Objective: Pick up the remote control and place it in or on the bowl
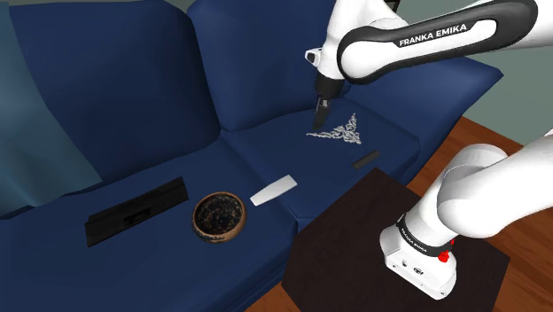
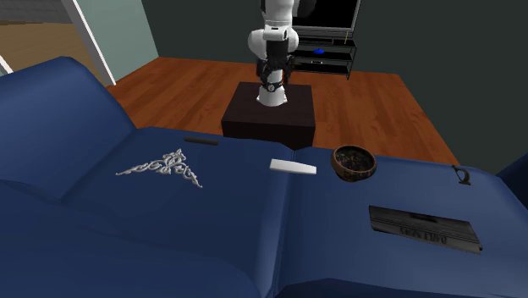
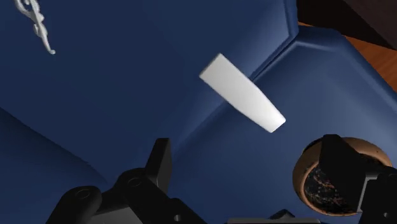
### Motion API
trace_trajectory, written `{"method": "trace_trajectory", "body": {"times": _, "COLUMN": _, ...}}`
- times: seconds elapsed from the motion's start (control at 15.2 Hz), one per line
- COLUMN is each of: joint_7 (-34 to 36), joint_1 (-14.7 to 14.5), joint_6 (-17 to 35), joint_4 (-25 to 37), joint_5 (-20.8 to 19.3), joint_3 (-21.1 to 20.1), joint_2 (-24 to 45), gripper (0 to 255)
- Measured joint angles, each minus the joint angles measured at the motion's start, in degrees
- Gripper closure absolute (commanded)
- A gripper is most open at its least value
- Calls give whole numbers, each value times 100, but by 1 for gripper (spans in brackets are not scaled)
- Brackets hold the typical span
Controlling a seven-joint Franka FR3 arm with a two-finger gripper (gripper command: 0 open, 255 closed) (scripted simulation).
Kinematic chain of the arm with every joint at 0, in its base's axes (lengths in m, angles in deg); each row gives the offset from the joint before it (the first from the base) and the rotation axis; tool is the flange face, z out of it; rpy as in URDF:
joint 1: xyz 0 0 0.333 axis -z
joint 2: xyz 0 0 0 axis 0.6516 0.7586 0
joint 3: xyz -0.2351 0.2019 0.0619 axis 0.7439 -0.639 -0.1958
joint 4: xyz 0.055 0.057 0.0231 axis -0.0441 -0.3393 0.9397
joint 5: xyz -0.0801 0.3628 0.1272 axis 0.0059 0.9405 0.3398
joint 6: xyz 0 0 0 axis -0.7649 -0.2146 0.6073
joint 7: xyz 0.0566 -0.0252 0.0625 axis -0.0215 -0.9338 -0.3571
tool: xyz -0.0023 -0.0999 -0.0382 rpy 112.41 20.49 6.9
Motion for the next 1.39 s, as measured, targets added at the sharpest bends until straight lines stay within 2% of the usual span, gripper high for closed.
{"method": "trace_trajectory", "body": {"times": 0.46, "joint_7": -950, "joint_1": -338, "joint_6": 1378, "joint_4": -159, "joint_5": 11, "joint_3": 64, "joint_2": 1334, "gripper": 0}}
{"method": "trace_trajectory", "body": {"times": 1.12, "joint_7": -2348, "joint_1": -625, "joint_6": 3033, "joint_4": 175, "joint_5": 72, "joint_3": -48, "joint_2": 3497, "gripper": 0}}
{"method": "trace_trajectory", "body": {"times": 1.39, "joint_7": -2736, "joint_1": -701, "joint_6": 3591, "joint_4": 560, "joint_5": -44, "joint_3": -182, "joint_2": 4511, "gripper": 0}}
